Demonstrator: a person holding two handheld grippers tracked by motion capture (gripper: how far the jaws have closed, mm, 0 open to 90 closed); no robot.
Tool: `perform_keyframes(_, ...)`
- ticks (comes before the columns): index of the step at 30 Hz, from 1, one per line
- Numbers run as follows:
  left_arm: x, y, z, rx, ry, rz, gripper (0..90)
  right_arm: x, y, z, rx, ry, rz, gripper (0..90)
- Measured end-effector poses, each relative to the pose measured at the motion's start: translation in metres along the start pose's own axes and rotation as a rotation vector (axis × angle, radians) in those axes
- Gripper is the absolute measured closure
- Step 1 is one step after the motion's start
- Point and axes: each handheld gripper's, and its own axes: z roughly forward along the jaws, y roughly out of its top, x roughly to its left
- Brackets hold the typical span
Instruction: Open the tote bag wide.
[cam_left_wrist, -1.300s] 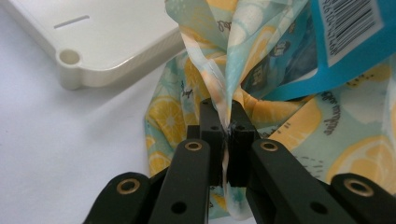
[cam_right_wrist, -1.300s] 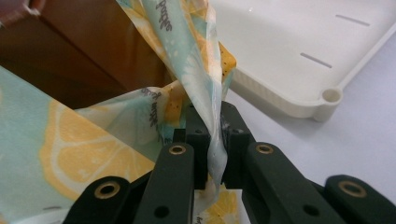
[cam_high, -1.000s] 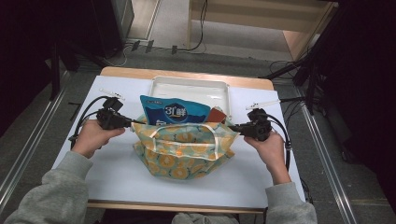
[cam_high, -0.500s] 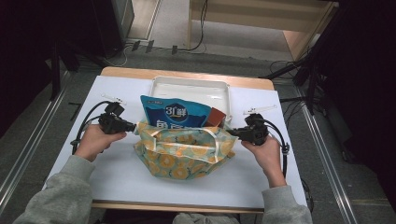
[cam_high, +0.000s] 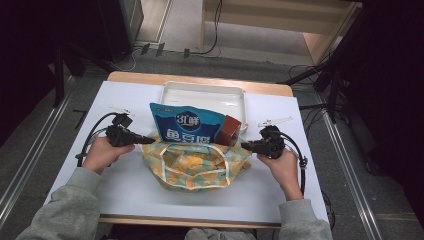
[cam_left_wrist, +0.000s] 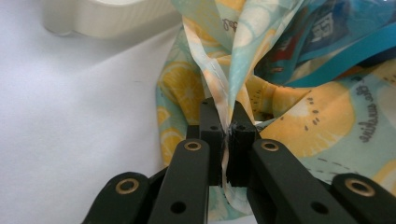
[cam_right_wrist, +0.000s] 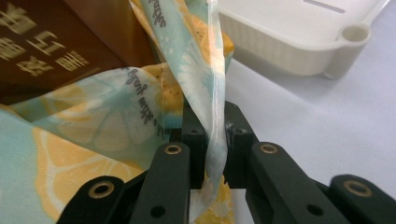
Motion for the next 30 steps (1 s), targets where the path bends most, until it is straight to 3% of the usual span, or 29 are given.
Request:
perform_keyframes(7, -0.005, -0.001, -0.006, -0.019, 0.008, 0.031, 83.3, 0.001, 0.000, -0.006, -0.024, 0.009, -0.006, 77.1)
perform_keyframes(13, -0.018, 0.000, -0.018, -0.064, 0.024, 0.080, 71.2, 0.006, 0.000, -0.019, -0.055, 0.007, -0.034, 67.9)
perform_keyframes(20, -0.023, 0.002, -0.030, -0.090, 0.042, 0.089, 58.9, 0.010, 0.002, -0.029, -0.068, 0.008, -0.066, 54.4)
perform_keyframes(26, -0.033, 0.006, -0.041, -0.103, 0.060, 0.128, 52.9, 0.016, 0.008, -0.041, -0.089, 0.006, -0.091, 49.0)
perform_keyframes(30, -0.041, 0.010, -0.046, -0.100, 0.067, 0.148, 51.8, 0.021, 0.012, -0.052, -0.103, 0.001, -0.102, 51.0)
